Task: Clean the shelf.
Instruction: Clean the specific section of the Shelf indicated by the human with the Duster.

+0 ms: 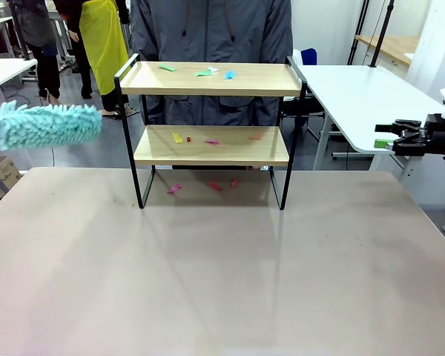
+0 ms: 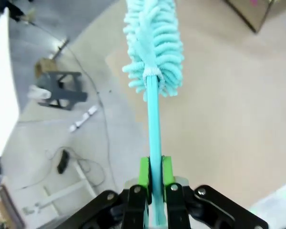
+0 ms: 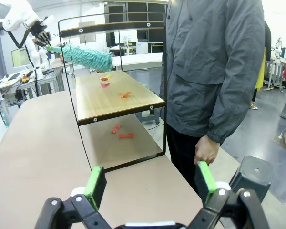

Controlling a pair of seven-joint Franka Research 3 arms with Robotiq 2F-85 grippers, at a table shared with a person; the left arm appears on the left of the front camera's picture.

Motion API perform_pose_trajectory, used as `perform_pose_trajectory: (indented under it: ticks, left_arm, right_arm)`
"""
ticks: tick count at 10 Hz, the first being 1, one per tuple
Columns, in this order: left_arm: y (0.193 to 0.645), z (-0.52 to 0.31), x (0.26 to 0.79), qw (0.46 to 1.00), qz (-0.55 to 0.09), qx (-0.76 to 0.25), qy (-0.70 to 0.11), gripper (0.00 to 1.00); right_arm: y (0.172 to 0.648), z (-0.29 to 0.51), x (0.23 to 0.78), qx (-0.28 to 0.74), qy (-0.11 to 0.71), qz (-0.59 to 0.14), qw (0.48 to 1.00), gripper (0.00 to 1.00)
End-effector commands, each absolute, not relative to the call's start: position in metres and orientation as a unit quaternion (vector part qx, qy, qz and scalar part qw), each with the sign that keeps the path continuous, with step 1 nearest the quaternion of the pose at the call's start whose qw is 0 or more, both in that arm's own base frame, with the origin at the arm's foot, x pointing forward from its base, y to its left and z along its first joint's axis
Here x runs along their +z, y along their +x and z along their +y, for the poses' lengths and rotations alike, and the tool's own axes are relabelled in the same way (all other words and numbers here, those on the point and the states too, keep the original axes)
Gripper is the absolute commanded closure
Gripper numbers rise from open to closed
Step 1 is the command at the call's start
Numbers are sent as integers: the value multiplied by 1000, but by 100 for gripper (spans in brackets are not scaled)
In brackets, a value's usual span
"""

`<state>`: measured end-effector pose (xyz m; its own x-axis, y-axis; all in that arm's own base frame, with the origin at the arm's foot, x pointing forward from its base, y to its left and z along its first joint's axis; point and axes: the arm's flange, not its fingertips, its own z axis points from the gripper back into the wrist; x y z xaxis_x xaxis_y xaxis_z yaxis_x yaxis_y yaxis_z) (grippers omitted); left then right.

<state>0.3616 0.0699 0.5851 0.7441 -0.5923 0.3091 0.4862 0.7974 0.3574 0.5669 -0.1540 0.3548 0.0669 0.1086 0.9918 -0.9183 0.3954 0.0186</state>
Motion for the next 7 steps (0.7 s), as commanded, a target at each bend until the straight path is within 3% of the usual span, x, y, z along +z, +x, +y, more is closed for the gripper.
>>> perform_pose_trajectory:
  ticks: [1,5,7]
  left_arm:
    - [331,78,613,883,-172,-398,181,87]
    - [290,77,637,825,-78,-549,112,87]
    - [281,60,646,794,-64,-600,80,87]
  right_arm:
    - [567,-152,357,409,369,-549,629,0]
    - [567,-152,357,409,369,-549,629,0]
    - [567,-152,357,409,369,-549,629,0]
